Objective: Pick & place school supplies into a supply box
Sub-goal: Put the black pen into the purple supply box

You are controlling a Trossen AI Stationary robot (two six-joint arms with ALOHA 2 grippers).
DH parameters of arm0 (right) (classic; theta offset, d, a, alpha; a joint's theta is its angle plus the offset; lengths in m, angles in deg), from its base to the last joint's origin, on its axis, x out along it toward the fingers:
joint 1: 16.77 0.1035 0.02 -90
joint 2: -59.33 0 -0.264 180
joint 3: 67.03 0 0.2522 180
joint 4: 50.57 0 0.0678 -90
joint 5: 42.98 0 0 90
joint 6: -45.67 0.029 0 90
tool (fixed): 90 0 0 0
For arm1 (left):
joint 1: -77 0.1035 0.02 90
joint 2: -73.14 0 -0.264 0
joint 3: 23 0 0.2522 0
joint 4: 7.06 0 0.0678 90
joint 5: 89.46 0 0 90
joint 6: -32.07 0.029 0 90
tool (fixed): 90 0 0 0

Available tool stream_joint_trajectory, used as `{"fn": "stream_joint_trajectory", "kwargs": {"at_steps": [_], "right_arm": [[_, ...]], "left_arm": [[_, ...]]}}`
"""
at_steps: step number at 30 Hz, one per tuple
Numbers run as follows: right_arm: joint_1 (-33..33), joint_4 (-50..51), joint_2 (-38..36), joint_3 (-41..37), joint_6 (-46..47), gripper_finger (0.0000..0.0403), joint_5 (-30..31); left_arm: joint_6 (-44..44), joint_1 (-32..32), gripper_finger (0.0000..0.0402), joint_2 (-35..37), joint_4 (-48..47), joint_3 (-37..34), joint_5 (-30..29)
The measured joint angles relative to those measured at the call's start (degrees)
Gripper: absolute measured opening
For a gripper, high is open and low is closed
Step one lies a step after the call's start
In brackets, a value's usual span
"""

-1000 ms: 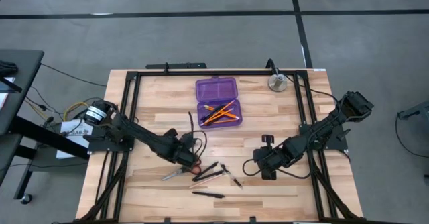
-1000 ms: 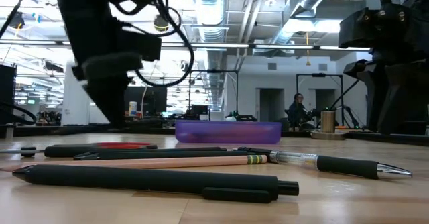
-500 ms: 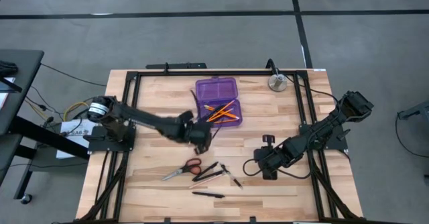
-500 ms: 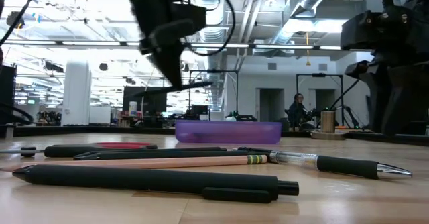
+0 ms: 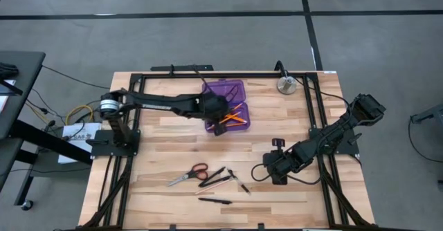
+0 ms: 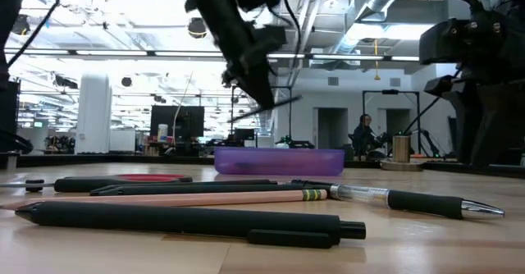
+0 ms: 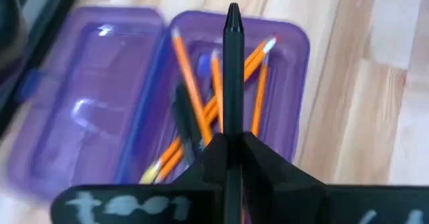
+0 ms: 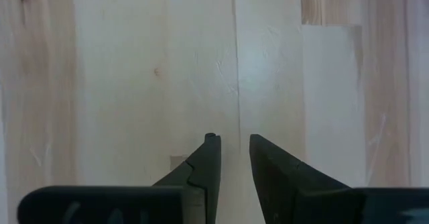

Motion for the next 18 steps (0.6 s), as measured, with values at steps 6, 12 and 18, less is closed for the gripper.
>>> {"fn": "stream_joint_trajectory", "kwargs": {"at_steps": [6,12,18], "right_arm": [[0.0,0.4,0.0,0.0,0.4,0.0076,0.0],[0.0,0.7,0.0,0.0,0.9,0.0076,0.0],[0.0,0.9,0.0,0.0,0.9,0.0076,0.0]], "left_arm": [[2.2,1.7,0.0015,-4.9,2.4,-0.1,1.8],[2.5,2.0,0.0066,-6.2,3.3,0.0,1.9],[1.8,2.0,0.0107,-6.2,2.1,1.1,3.8]]}}
